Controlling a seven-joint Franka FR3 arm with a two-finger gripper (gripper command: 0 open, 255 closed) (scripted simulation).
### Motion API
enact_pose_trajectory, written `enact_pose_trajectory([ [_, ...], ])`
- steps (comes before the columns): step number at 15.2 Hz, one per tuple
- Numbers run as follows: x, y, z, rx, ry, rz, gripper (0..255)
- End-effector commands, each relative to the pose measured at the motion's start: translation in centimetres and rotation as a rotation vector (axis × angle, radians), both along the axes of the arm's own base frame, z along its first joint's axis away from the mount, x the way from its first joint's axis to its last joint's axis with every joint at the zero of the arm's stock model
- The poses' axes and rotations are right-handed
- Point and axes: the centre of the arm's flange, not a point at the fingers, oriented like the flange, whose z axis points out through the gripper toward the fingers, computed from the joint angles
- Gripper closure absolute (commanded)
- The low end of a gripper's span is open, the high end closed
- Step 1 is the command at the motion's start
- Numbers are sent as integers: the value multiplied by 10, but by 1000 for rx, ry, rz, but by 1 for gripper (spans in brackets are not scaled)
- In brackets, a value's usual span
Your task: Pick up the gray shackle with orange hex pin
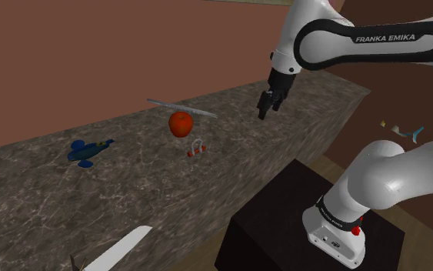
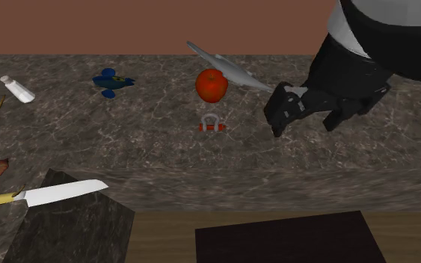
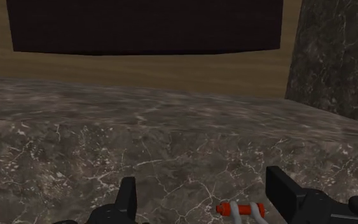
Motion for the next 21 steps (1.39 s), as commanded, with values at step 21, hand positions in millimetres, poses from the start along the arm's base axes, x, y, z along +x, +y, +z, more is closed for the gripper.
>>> enact_pose_trajectory([
  [21, 148, 140, -182, -108, -312, -44, 0],
])
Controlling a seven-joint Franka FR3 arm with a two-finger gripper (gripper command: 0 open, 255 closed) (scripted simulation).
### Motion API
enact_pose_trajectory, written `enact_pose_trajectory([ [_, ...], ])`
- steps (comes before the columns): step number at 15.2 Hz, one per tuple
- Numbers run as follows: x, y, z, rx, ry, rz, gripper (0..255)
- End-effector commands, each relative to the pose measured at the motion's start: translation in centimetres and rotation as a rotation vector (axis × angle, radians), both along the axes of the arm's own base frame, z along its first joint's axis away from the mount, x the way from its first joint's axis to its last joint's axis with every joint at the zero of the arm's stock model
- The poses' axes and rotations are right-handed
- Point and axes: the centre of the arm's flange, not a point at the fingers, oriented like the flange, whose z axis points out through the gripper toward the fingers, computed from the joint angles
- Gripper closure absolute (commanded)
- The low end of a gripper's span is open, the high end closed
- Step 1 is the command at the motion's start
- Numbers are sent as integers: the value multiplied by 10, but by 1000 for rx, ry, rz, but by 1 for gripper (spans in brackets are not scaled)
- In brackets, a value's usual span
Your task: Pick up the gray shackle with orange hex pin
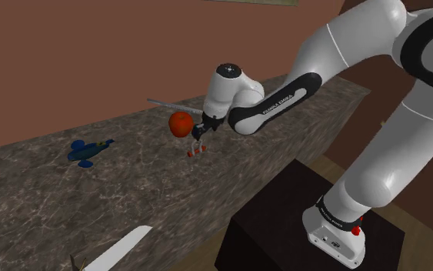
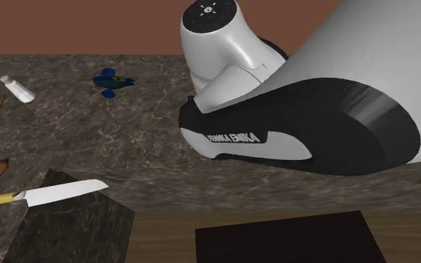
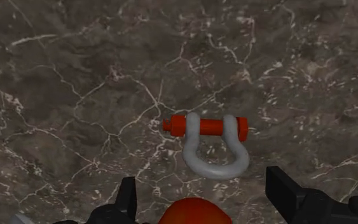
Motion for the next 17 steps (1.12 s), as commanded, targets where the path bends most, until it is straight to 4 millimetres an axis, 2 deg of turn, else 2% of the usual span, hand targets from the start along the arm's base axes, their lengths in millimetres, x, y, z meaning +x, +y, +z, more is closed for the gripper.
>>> enact_pose_trajectory([
  [1, 16, 11, -15, -10, -31, -3, 0],
  [3, 31, 21, -28, -19, -56, -7, 0],
  [10, 31, 21, -65, -19, -56, -7, 0],
  [12, 31, 21, -68, -19, -56, -7, 0],
  [13, 31, 21, -68, -19, -56, -7, 255],
  [17, 31, 21, -69, -19, -56, -7, 255],
])
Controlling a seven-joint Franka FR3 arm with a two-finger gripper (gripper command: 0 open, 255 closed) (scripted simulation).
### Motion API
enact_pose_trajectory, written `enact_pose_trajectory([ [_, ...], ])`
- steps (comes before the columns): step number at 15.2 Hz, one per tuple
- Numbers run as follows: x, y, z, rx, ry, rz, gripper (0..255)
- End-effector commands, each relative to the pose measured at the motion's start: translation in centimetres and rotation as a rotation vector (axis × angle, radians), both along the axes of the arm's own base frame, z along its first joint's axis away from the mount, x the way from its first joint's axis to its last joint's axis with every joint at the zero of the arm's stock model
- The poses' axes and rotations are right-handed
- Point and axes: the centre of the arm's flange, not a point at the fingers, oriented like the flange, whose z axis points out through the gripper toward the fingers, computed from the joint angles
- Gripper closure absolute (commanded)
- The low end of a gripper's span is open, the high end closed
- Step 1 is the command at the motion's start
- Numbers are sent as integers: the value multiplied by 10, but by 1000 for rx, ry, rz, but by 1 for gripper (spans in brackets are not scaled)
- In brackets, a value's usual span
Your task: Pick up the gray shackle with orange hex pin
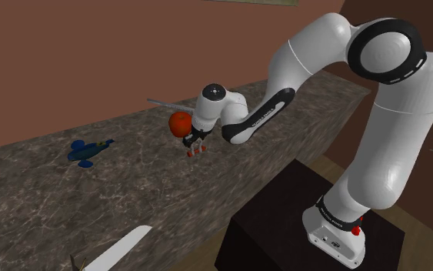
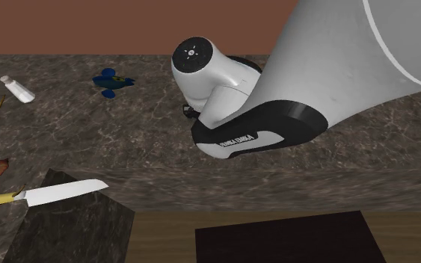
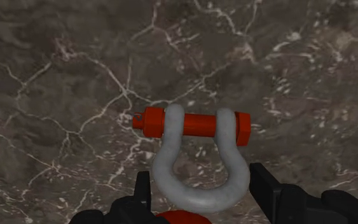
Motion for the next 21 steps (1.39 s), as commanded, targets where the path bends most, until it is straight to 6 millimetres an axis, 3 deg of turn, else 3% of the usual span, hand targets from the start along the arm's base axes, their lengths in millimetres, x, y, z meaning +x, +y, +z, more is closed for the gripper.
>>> enact_pose_trajectory([
  [1, 0, 0, -1, -1, 3, 0, 255],
  [5, -1, 0, -1, -1, 3, 0, 255],
  [21, -1, 0, 79, -1, 3, 0, 255],
])
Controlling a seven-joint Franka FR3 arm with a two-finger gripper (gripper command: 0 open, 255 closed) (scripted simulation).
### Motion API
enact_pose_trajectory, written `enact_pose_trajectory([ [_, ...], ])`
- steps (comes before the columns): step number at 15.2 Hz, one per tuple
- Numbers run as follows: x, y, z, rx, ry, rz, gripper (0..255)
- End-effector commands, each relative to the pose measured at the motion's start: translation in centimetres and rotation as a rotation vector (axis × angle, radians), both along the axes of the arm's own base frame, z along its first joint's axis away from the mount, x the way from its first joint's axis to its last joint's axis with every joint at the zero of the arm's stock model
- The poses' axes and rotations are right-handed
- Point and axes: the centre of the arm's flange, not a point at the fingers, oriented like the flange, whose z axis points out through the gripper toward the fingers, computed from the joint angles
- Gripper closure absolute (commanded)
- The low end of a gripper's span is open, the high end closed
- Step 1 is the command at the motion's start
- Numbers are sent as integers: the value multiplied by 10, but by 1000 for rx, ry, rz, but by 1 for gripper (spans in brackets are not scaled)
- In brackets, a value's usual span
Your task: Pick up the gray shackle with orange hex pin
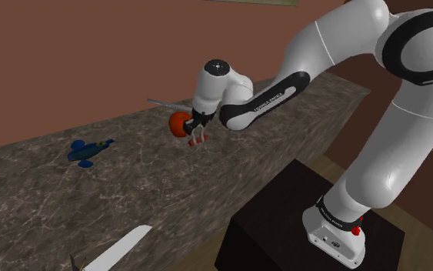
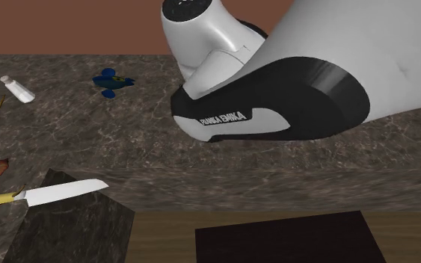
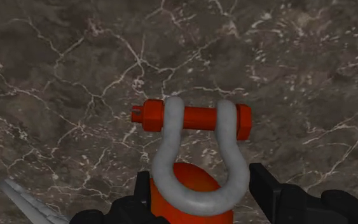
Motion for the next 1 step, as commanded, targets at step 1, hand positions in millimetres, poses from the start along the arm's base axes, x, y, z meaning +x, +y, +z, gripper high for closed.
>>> enact_pose_trajectory([
  [1, -1, -1, 3, 0, 0, 0, 255],
])
